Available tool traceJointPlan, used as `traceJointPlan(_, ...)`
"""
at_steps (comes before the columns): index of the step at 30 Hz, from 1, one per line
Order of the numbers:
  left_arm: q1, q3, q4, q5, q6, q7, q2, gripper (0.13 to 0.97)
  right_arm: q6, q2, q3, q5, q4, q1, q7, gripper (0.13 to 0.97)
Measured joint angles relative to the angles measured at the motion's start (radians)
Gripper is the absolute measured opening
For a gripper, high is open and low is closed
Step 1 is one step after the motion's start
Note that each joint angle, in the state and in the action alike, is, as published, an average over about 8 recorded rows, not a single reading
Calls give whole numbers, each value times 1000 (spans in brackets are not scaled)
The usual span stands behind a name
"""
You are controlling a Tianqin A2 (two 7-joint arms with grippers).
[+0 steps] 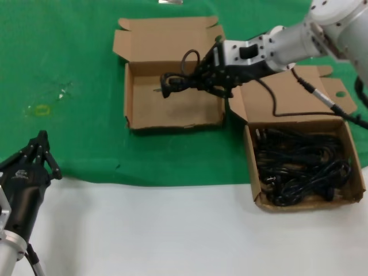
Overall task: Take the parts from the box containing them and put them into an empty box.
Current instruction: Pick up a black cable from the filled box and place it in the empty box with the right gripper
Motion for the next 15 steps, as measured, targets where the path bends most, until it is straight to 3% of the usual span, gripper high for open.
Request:
traceJointPlan(7,0,0,0,0,0,0,0,144,95,-74,-51,73,-89,15,-53,219)
traceJointPlan(15,0,0,0,0,0,0,0,144,210,-95,-323,300,-33,-28,-23,218)
